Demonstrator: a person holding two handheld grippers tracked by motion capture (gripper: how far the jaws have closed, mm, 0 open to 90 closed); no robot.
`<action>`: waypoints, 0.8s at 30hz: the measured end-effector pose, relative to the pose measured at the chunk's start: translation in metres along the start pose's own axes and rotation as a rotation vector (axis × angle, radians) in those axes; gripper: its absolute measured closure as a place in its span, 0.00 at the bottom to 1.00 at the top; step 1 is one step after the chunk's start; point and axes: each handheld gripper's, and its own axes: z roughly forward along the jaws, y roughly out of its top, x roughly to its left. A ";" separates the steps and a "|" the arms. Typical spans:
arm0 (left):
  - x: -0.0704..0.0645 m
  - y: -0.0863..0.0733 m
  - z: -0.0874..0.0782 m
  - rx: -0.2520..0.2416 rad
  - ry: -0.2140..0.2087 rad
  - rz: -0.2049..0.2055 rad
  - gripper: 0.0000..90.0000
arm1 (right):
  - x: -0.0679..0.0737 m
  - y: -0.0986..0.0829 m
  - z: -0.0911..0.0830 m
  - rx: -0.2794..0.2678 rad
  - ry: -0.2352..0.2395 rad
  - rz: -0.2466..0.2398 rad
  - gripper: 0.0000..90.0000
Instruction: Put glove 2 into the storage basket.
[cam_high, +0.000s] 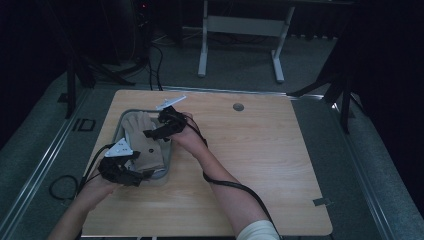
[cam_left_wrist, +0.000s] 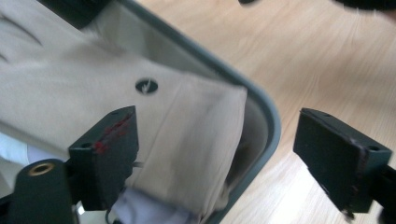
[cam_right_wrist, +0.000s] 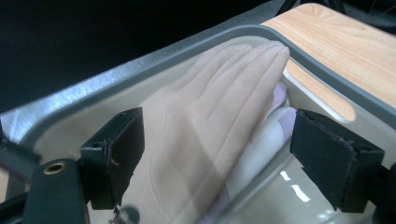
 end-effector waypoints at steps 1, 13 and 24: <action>-0.002 0.001 -0.001 -0.023 0.000 -0.002 0.13 | 0.001 -0.001 -0.003 0.000 0.003 -0.006 0.18; -0.025 0.015 0.008 -0.147 0.003 0.014 0.10 | 0.002 -0.018 -0.047 -0.046 -0.037 -0.038 0.18; -0.051 0.025 0.036 -0.159 -0.059 0.037 0.11 | -0.011 -0.054 -0.080 -0.029 -0.074 -0.032 0.18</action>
